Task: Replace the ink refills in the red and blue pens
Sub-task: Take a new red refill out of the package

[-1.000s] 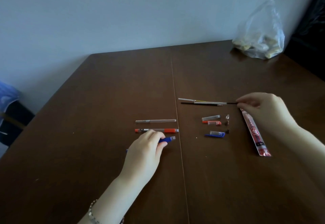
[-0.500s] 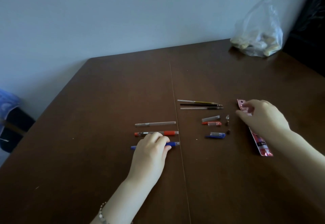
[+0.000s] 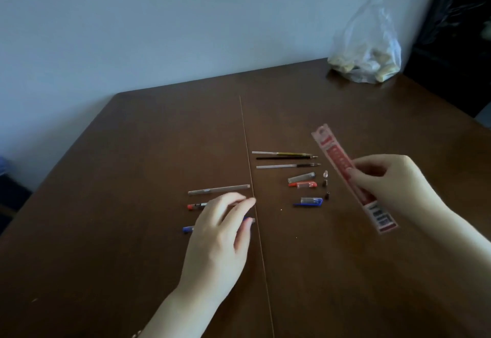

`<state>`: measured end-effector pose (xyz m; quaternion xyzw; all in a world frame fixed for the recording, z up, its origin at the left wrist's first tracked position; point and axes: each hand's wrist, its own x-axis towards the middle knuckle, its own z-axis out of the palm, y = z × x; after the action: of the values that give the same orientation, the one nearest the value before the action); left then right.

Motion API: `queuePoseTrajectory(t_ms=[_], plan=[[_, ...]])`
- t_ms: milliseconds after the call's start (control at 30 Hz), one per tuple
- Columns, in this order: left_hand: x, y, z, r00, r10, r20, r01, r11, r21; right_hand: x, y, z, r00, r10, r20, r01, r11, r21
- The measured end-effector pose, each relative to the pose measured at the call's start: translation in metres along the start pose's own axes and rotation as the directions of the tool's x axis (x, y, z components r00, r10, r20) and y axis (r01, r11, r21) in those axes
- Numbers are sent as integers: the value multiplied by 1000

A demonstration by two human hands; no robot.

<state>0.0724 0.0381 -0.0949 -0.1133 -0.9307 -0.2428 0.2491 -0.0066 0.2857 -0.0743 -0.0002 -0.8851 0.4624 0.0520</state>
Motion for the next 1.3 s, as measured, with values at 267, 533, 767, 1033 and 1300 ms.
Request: queuePoseTrajectory(t_ms=[267, 533, 767, 1033, 1300], plan=[[10, 23, 4, 928, 301, 221, -334, 934, 129, -41, -38, 28, 820, -262, 509, 236, 965, 116], [-8, 11, 4, 878, -218, 426, 324, 926, -194, -46, -17, 24, 965, -117, 236, 33, 941, 336], [-3, 24, 11, 904, -143, 403, 250, 941, -227, -60, -16, 54, 975, -112, 193, 12, 889, 457], [-12, 19, 12, 931, -140, 338, 232, 940, -251, -62, -14, 45, 969, -246, -15, 244, 947, 210], [-12, 17, 7, 944, -41, 327, 118, 969, -219, -57, -18, 43, 949, -213, 233, 152, 955, 254]])
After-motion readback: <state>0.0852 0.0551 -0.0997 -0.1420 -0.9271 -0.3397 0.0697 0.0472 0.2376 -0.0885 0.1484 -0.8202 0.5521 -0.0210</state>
